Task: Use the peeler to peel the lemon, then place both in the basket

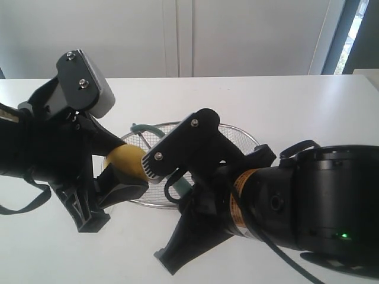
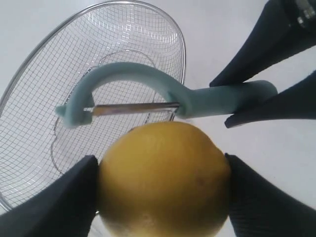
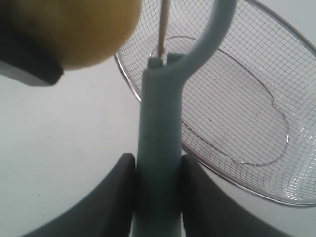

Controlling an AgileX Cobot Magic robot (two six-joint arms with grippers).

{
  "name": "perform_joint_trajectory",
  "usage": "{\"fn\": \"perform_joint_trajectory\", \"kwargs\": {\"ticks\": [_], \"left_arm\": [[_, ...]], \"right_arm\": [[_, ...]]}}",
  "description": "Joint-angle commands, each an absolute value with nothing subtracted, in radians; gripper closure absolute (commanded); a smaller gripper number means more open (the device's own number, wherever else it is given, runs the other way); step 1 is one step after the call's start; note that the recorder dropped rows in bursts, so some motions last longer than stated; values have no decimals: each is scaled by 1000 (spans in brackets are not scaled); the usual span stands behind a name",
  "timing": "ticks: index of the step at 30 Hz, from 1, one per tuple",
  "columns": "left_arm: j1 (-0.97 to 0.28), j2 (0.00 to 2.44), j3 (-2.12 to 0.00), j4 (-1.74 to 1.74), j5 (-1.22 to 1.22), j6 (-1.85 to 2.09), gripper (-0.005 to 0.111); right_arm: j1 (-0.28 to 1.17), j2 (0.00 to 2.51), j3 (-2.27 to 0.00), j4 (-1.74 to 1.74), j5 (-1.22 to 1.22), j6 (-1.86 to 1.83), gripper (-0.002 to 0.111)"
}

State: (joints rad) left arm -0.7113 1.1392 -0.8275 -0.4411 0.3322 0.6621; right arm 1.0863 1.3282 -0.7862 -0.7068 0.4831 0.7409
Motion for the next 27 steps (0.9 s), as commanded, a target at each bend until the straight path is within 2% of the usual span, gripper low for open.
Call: {"fn": "perform_joint_trajectory", "kwargs": {"ticks": [1, 27], "left_arm": [[-710, 1129, -826, -454, 325, 654, 107], [-710, 1129, -826, -447, 318, 654, 107]], "right_arm": [[1087, 1329, -795, -707, 471, 747, 108], [1104, 1220, -795, -684, 492, 745, 108]]}}
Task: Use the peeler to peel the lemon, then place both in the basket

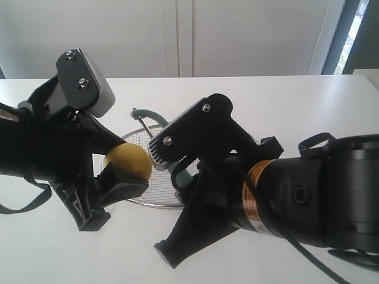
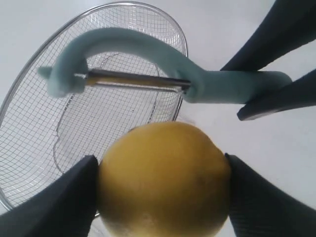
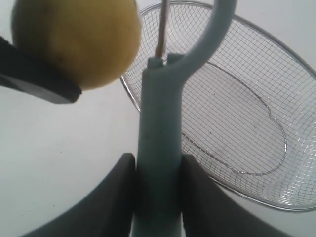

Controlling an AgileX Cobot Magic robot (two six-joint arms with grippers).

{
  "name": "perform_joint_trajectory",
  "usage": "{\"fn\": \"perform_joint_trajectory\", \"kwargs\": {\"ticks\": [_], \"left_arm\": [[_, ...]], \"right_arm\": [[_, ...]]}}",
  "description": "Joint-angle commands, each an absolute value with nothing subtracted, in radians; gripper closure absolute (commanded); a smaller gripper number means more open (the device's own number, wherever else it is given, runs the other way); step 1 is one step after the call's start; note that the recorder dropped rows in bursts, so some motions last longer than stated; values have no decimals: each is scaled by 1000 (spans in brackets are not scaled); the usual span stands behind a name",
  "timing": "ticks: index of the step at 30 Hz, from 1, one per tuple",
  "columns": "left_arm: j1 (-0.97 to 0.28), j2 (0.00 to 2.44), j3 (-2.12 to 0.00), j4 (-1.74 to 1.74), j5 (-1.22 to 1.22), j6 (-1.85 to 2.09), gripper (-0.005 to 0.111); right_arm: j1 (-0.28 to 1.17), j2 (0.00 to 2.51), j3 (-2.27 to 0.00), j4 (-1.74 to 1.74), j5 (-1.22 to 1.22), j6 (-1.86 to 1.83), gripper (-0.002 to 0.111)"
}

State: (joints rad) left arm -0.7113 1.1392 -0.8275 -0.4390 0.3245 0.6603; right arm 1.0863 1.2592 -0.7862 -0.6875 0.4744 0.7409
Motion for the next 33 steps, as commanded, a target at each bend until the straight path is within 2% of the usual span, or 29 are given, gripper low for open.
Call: {"fn": "perform_joint_trajectory", "kwargs": {"ticks": [1, 10, 15, 19, 24, 33], "left_arm": [[-710, 1129, -826, -445, 316, 654, 107], [-710, 1129, -826, -443, 316, 654, 107], [-710, 1129, -826, -443, 322, 650, 107], [-710, 1129, -826, -445, 324, 650, 107], [-710, 1129, -826, -448, 327, 650, 107], [-710, 1129, -826, -448, 328, 650, 107]], "right_arm": [[1112, 1210, -795, -684, 506, 745, 108], [1176, 969, -795, -714, 850, 750, 108], [1176, 921, -735, -937, 1034, 904, 108], [1176, 1006, -675, -976, 906, 975, 108], [1169, 1170, -675, -1132, 880, 1112, 108], [1048, 1369, -742, -1148, 608, 1130, 108]]}}
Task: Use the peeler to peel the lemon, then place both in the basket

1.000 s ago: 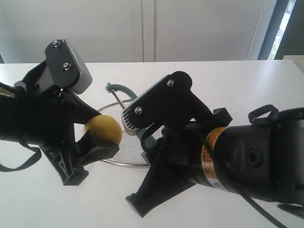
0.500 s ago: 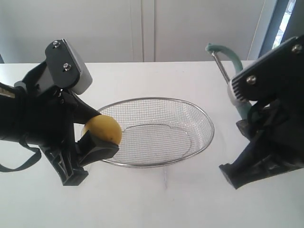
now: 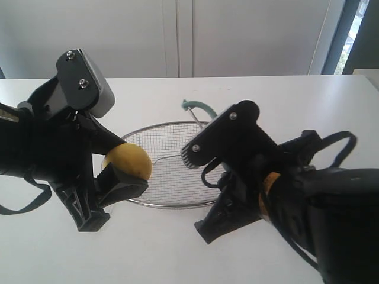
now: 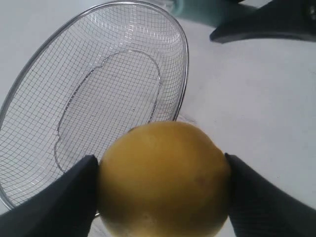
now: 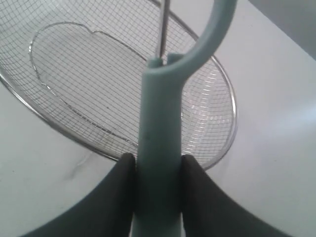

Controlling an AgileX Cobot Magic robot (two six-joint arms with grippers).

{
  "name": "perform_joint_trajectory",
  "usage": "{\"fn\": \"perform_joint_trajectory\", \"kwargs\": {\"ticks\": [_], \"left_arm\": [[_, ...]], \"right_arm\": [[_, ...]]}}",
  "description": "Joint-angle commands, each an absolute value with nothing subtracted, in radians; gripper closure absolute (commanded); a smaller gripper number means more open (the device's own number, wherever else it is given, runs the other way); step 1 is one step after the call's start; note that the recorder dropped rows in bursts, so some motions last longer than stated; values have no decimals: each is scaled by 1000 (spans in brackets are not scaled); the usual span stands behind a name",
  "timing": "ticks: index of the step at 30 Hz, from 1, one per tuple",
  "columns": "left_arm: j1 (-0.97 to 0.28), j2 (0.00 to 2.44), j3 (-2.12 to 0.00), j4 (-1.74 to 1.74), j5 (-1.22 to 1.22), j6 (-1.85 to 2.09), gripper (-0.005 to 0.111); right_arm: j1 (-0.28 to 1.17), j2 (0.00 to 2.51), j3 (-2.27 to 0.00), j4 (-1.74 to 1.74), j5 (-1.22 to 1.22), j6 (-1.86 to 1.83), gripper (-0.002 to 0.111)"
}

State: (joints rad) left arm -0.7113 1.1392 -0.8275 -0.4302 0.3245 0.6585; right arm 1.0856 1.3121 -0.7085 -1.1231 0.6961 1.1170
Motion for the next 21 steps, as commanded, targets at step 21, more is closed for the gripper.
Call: {"fn": "perform_joint_trajectory", "kwargs": {"ticks": [21], "left_arm": [[-710, 1129, -826, -440, 273, 650, 107]], "right_arm": [[1047, 1411, -780, -1076, 381, 1120, 108]]}}
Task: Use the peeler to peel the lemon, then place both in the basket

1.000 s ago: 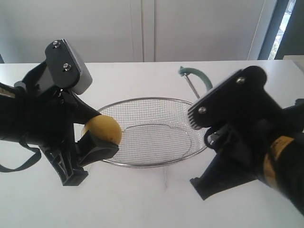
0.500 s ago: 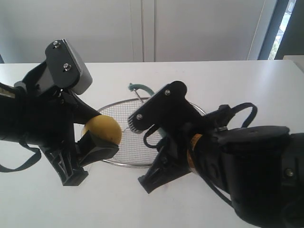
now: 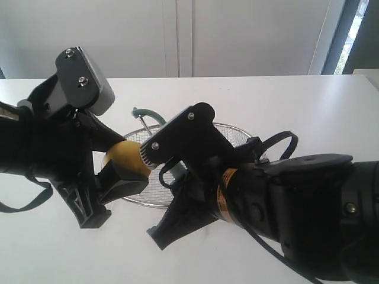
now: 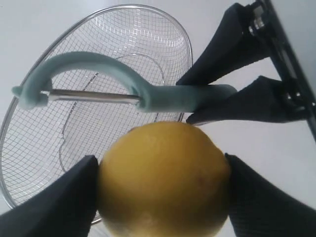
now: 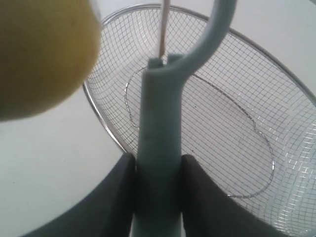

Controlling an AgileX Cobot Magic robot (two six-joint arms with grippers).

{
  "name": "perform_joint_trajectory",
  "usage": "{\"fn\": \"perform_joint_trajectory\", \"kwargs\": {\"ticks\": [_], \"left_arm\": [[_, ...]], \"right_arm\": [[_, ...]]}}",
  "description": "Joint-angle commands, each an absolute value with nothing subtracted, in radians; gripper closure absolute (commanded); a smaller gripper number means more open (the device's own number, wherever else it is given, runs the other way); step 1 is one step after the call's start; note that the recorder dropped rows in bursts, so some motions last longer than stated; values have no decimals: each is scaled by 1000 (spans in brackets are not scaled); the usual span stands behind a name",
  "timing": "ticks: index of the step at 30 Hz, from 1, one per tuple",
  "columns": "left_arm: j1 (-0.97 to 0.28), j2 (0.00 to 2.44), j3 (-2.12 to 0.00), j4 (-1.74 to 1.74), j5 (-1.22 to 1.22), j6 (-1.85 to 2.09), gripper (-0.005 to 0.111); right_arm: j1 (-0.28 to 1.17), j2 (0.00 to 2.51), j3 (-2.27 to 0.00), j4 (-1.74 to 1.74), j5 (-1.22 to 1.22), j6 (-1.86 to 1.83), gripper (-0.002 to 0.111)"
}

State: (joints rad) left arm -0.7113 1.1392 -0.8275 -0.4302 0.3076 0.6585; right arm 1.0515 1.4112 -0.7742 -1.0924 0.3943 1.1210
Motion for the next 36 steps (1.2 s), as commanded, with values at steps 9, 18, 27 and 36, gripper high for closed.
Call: {"fn": "perform_joint_trajectory", "kwargs": {"ticks": [9, 18, 27, 36], "left_arm": [[-710, 1171, -826, -437, 204, 650, 107], [-710, 1181, -826, -407, 198, 650, 107], [-653, 1181, -826, -399, 189, 617, 107], [-640, 1181, -826, -399, 187, 605, 107]], "right_arm": [[1047, 1411, -780, -1074, 343, 1120, 108], [1047, 1411, -780, -1071, 396, 1120, 108], [1047, 1408, -780, -1065, 375, 1120, 108], [1092, 1390, -780, -1066, 385, 1120, 108]]}}
